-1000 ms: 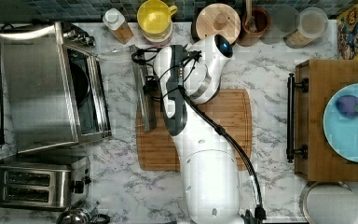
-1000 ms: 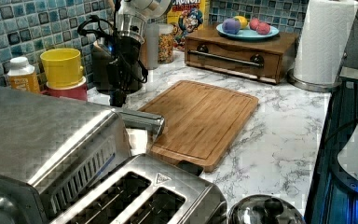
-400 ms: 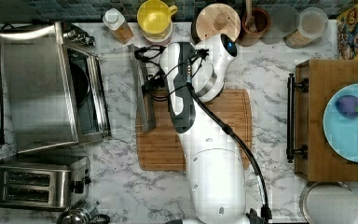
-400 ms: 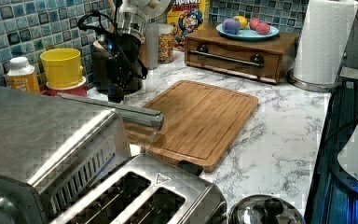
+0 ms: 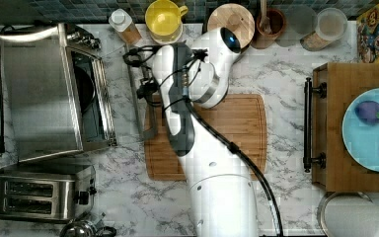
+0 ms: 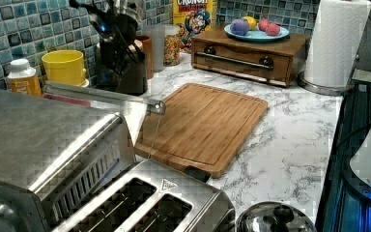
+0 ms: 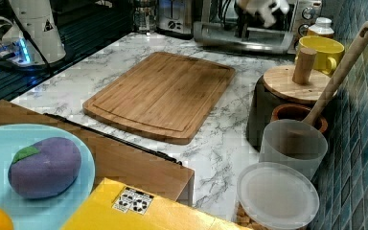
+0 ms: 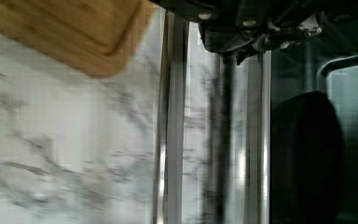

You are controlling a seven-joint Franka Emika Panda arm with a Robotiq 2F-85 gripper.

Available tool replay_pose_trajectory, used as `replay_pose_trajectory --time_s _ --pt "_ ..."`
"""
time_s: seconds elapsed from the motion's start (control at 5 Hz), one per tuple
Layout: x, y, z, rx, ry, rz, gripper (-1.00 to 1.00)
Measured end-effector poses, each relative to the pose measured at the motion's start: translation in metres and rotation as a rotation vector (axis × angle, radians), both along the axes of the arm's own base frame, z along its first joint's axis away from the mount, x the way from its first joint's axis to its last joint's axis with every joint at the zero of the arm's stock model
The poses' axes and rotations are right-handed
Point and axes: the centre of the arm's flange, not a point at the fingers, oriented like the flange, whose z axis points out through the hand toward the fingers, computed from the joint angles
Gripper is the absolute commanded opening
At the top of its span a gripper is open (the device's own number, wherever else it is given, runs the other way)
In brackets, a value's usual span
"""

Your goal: Close the oven.

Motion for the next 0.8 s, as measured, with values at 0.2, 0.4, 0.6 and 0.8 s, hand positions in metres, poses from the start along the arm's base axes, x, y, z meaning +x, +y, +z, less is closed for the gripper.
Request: replay_pose_trajectory --time_s 0.2,0.4,0.6,0.8 --pt "-0.003 0.049 0.044 -0.107 -0.063 0.079 -1.00" --pt "-0.014 0.113 0.083 -0.271 -0.157 0.146 -1.00" --pt "-0.040 0.189 0.116 -0.352 -0.249 0.219 -1.00" --pt "-0.070 0.257 0.137 -0.479 -0.386 0.288 -1.00"
